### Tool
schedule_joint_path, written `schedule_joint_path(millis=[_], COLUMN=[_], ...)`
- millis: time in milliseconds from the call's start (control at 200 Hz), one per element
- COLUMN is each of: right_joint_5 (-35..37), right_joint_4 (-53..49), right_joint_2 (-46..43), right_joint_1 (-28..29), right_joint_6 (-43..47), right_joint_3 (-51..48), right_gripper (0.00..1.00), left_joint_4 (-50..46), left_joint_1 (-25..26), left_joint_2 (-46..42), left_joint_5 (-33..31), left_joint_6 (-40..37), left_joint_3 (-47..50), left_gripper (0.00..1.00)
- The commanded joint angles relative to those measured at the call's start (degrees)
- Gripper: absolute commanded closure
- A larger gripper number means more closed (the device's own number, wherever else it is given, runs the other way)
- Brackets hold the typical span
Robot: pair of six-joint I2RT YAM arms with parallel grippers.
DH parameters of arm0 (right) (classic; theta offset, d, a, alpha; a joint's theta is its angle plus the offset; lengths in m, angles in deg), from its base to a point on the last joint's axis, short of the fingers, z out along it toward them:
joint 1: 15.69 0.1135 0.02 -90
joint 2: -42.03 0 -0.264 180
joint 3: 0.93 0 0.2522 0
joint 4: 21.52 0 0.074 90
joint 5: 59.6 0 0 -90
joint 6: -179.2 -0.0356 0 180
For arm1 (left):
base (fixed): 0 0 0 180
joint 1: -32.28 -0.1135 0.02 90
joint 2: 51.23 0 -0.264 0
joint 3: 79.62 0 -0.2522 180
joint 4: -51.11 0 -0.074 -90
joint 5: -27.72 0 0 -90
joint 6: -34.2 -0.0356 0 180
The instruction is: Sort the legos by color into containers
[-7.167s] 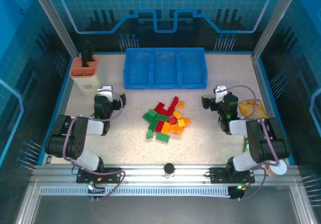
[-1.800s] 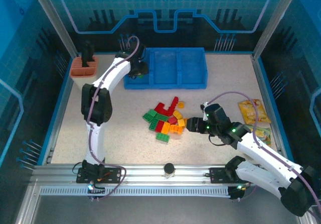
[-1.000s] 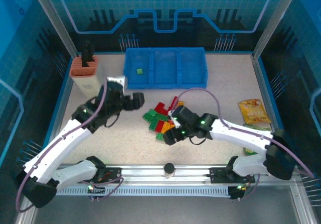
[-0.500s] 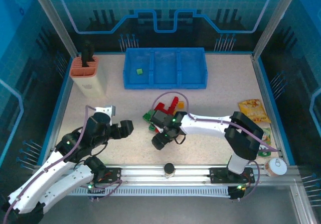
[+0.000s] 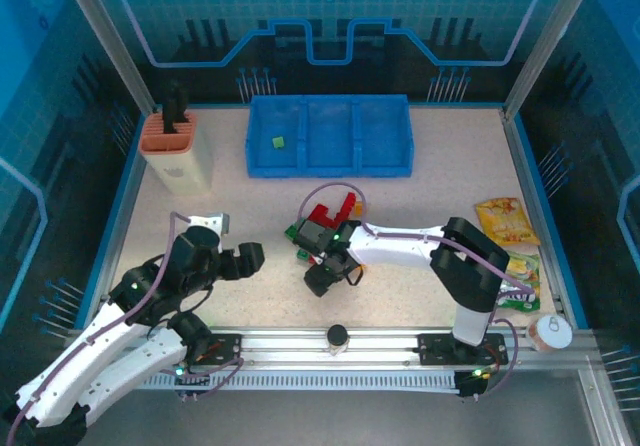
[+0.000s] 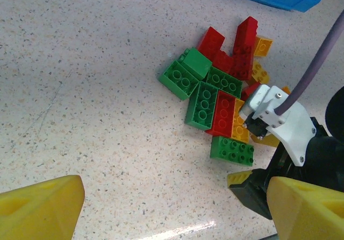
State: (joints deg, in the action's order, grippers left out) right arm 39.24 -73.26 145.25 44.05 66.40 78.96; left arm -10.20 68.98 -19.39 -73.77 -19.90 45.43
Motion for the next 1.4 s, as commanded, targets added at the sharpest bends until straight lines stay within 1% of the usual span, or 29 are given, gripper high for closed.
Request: schedule_joint_path(millis=[0, 85, 155, 215, 275, 345, 455, 535, 700, 905, 1066, 1146, 1276, 1391], right_joint_5=[-0.12, -0.44, -0.67, -0.72, -0.63, -0.21, 0.75, 1.49, 3.70, 6.83, 6.70, 6.54, 5.47, 5.08], right_joint_4=[-1.24, -1.31, -1.27, -1.31, -1.54, -2.19, -3.86, -5.42, -8.46, -10.10, -9.60, -9.42, -11.00, -12.92], right_joint_2=[1.71, 2.06, 2.03, 2.12, 2.40, 2.83, 3.11, 2.73, -0.03, -1.80, 0.54, 3.65, 11.35, 18.81], right_joint_1=[0.84, 0.98, 1.23, 1.62, 2.09, 2.80, 4.30, 5.34, 6.38, 5.53, 0.41, -2.17, -6.74, -9.31], right_joint_6=[0.74, 0.76, 0.59, 0.34, 0.14, -0.25, -1.12, -1.70, -2.38, -0.25, 2.24, 3.92, 5.45, 6.60], right_joint_3=[1.47, 1.46, 1.22, 1.02, 1.08, 1.45, 2.44, 3.49, 7.23, 15.41, 24.98, 31.55, 44.24, 56.35], right_gripper=[0.23, 0.27, 0.32, 0.33, 0.38, 0.45, 0.59, 0.68, 0.76, 0.77, 0.77, 0.77, 0.77, 0.77], left_joint_4=[-1.01, -1.40, -2.10, -2.45, -2.59, -2.18, -0.64, -0.40, -0.09, -0.09, -0.28, -0.26, -0.35, -0.18], left_joint_1=[0.38, 0.39, 0.33, 0.38, 0.39, 0.36, 0.39, 0.34, 0.37, 0.39, 0.45, 0.47, 0.48, 0.56], left_joint_2=[-0.46, -0.53, -0.68, -0.84, -0.96, -1.32, -2.58, -3.44, -5.02, -5.81, -6.03, -5.99, -6.16, -6.44], left_joint_5=[1.17, 2.28, 2.34, 2.83, 3.50, 3.62, 4.60, 3.96, 4.02, 3.78, 3.40, 3.40, 3.40, 3.14], left_joint_6=[-2.15, -4.76, -7.57, -9.76, -11.53, -11.99, -11.97, -12.16, -11.90, -11.75, -11.64, -11.57, -11.64, -11.65], left_joint_3=[-1.57, -3.14, -4.79, -6.06, -6.53, -5.92, -4.50, -4.25, -3.82, -3.79, -3.77, -3.76, -3.84, -3.81], left_gripper=[0.11, 0.11, 0.11, 0.10, 0.10, 0.09, 0.09, 0.08, 0.08, 0.08, 0.09, 0.09, 0.09, 0.09])
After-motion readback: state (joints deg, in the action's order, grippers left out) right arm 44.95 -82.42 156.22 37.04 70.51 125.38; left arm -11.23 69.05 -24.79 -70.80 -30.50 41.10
